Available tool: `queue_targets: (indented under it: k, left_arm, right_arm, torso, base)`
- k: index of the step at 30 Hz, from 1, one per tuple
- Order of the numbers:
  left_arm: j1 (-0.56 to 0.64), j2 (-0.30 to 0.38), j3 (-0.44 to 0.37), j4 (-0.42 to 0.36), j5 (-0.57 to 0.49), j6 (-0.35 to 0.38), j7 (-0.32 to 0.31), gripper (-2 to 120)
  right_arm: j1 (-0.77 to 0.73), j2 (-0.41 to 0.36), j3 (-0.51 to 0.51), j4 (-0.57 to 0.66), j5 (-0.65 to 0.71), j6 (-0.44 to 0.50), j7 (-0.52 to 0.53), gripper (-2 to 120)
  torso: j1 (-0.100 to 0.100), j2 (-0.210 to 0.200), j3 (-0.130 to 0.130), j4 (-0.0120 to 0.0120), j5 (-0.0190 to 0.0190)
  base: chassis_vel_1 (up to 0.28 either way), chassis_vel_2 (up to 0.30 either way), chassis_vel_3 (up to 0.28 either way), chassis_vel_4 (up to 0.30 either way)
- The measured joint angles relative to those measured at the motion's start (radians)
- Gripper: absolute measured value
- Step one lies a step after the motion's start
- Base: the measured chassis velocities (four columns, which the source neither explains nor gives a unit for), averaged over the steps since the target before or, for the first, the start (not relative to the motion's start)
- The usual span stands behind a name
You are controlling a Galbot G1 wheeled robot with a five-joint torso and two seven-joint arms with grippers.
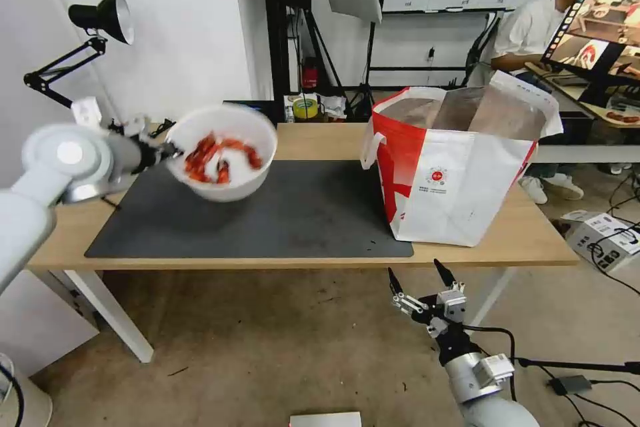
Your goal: Pick up the trash from the table and place it into the takeout bag.
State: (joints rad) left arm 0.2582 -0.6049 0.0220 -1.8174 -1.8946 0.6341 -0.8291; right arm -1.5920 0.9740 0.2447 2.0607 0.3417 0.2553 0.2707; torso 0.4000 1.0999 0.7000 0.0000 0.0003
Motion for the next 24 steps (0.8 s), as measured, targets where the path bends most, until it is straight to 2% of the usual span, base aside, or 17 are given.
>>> queue_targets:
  k: [2,5,6,8,12,14,15,17,18,22,24]
  left_arm:
    - [-0.031,-0.013,0.026,-0.005,-0.013,-0.002,-0.008,0]
    - [-0.127,-0.057,0.108,-0.01,-0.028,-0.021,-0.019,0]
    - [-0.127,-0.057,0.108,-0.01,-0.028,-0.021,-0.019,0]
    - [-0.225,-0.112,0.17,0.017,-0.038,-0.028,-0.029,0]
    - [-0.303,-0.161,0.213,0.043,-0.044,-0.035,-0.039,0]
    - [-0.373,-0.22,0.25,0.074,-0.054,-0.039,-0.055,0]
    - [-0.373,-0.22,0.25,0.074,-0.054,-0.039,-0.055,0]
    - [-0.415,-0.267,0.275,0.105,-0.056,-0.041,-0.063,0]
    - [-0.444,-0.305,0.293,0.129,-0.057,-0.042,-0.066,0]
    - [-0.477,-0.356,0.313,0.166,-0.055,-0.047,-0.069,0]
    - [-0.513,-0.433,0.335,0.216,-0.049,-0.061,-0.072,0]
  right_arm:
    - [0.0,0.0,0.0,0.0,0.0,0.0,0.0,100]
    - [0.0,0.0,0.0,0.0,0.0,0.0,0.0,100]
    - [0.0,0.0,0.0,0.0,0.0,0.0,0.0,100]
    - [0.0,0.0,0.0,0.0,0.0,0.0,0.0,100]
    - [0.0,0.0,0.0,0.0,0.0,0.0,0.0,100]
    - [0.0,0.0,0.0,0.0,0.0,0.0,0.0,100]
    - [0.0,0.0,0.0,0.0,0.0,0.0,0.0,100]
    - [0.0,0.0,0.0,0.0,0.0,0.0,0.0,100]
    - [0.0,0.0,0.0,0.0,0.0,0.0,0.0,100]
    - [0.0,0.0,0.0,0.0,0.0,0.0,0.0,100]
    - [0.0,0.0,0.0,0.0,0.0,0.0,0.0,100]
  torso:
    - [0.0,0.0,0.0,-0.0001,-0.0002]
    - [0.0,0.0,0.0,0.0001,-0.0003]
    - [0.0,0.0,0.0,0.0001,-0.0003]
    - [0.0,0.0,0.0,-0.0001,-0.0001]
    - [0.0,0.0,0.0,-0.0003,0.0]
    - [0.0,0.0,0.0,0.0001,0.0]
    - [0.0,0.0,0.0,0.0001,0.0]
    - [0.0,0.0,0.0,0.0,0.0]
    - [0.0,0.0,0.0,0.0,0.0001]
    - [0.0,0.0,0.0,-0.0002,0.0]
    - [0.0,0.0,0.0,0.0,-0.0001]
  base:
    - [0.0,0.0,0.0,0.0]
    - [0.0,0.0,0.0,0.0]
    - [0.0,0.0,0.0,0.0]
    - [0.0,0.0,0.0,0.0]
    - [0.0,0.0,0.0,0.0]
    - [0.0,0.0,0.0,0.0]
    - [0.0,0.0,0.0,0.0]
    - [0.0,0.0,0.0,0.0]
    - [0.0,0.0,0.0,0.0]
    - [0.0,0.0,0.0,0.0]
    - [0.0,0.0,0.0,0.0]
